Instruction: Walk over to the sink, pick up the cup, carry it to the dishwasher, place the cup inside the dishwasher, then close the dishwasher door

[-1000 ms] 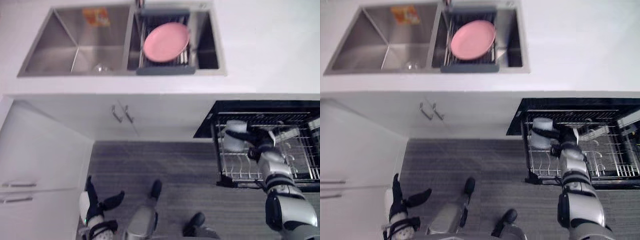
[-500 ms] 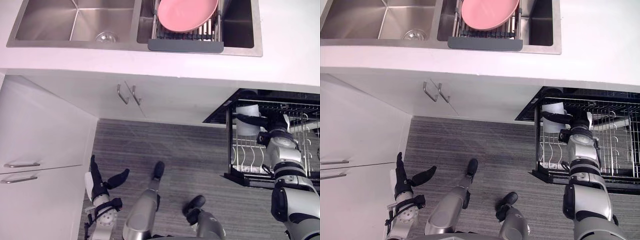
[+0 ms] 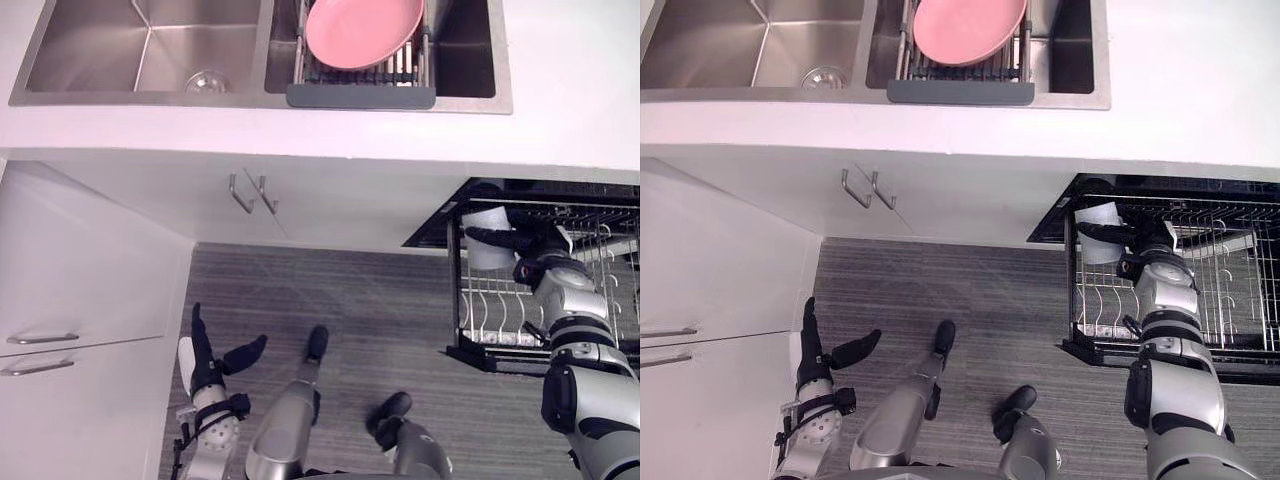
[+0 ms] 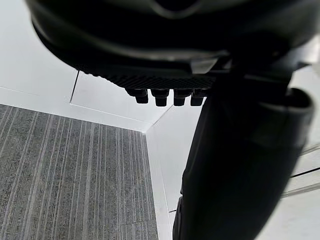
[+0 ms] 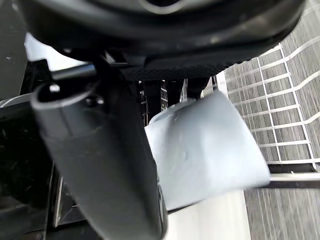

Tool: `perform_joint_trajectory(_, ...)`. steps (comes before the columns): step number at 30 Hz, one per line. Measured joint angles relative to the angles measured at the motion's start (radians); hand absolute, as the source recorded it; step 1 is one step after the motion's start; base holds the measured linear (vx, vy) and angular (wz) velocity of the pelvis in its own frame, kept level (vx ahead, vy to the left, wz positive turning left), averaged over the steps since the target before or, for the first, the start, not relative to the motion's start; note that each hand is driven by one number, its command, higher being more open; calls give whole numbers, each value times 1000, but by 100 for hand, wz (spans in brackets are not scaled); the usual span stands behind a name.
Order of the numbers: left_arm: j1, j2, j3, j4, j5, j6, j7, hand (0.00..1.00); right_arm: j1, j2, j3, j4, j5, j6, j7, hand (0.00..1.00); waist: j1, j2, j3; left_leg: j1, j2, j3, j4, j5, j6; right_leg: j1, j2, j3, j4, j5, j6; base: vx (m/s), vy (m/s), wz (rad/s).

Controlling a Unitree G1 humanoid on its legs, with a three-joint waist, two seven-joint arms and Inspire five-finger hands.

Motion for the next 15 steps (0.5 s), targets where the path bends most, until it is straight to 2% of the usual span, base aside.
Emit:
perform_joint_trajectory(9, 1, 0, 0, 1, 2, 23, -17, 100, 0, 0, -1, 17, -3, -2, 40, 100, -17, 0, -9, 34, 4, 11, -7, 9, 7, 36, 10, 12, -24, 0, 0, 1, -60, -3)
perform_joint_trajectory(15, 0, -4, 2, 41, 6, 41, -39, 100, 59, 14, 0, 9, 19, -14, 56, 100, -27, -6, -55, 65, 12, 23, -7, 8, 3, 74, 29, 24, -71, 13, 17, -8, -55, -7)
